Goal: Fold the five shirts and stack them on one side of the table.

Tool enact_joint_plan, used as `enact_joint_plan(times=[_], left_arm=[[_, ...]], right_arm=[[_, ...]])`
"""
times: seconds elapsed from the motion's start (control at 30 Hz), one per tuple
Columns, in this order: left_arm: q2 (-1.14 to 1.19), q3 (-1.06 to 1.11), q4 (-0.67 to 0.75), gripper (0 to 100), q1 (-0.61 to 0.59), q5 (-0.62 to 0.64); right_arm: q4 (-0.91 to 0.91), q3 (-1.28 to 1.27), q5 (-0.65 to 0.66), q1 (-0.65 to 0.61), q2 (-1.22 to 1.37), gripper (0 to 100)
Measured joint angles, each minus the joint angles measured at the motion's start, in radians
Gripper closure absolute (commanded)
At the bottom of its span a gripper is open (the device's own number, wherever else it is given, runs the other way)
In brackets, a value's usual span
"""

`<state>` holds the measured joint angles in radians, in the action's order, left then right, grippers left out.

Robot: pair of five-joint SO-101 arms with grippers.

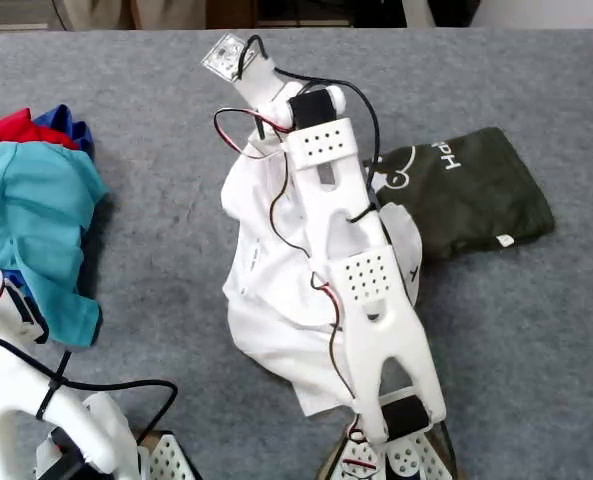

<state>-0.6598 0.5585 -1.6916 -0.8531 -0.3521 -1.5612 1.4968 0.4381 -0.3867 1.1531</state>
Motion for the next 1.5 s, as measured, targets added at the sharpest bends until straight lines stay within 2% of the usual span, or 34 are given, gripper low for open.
enact_joint_plan(times=[0.1, 0.27, 0.47, 0.53, 0.67, 0.87, 0.97, 1.1, 1.23, 1.33, 1.5], left_arm=[[0.0, 0.0, 0.0, 88, 0.0, 0.0], [0.0, 0.0, -0.029, 88, 0.0, -0.038], [-0.057, 0.0, -0.038, 88, 0.0, -0.044], [-0.11, 0.0, -0.038, 88, 0.038, -0.044], [-0.267, -0.002, -0.04, 88, 0.213, -0.026], [-0.535, -0.009, 0.074, 88, 0.603, 0.278], [-0.555, -0.017, 0.112, 88, 0.858, 0.328], [-0.488, -0.029, 0.161, 88, 1.097, 0.365], [-0.321, -0.066, 0.183, 88, 1.203, 0.37], [-0.149, -0.107, 0.21, 88, 1.289, 0.37], [0.114, -0.206, 0.279, 89, 1.401, 0.373]], right_arm=[[-0.066, 0.04, 0.002, 0.0, 0.0, 99.6], [-0.181, 0.115, 0.075, 0.0, -0.011, 99.6], [-0.192, 0.126, 0.08, -0.012, -0.178, 99.6], [-0.18, 0.126, 0.08, -0.02, -0.252, 99.6], [-0.167, 0.126, 0.08, -0.025, -0.399, 99.6], [-0.206, 0.133, 0.08, 0.006, -0.549, 99.6], [-0.207, 0.135, 0.08, 0.075, -0.549, 99.6], [-0.207, 0.118, 0.034, 0.206, -0.502, 99.6], [-0.207, 0.064, 0.021, 0.316, -0.368, 99.6], [-0.204, 0.04, 0.006, 0.331, -0.21, 99.6], [-0.112, 0.117, -0.123, 0.374, 0.077, 99.6]])
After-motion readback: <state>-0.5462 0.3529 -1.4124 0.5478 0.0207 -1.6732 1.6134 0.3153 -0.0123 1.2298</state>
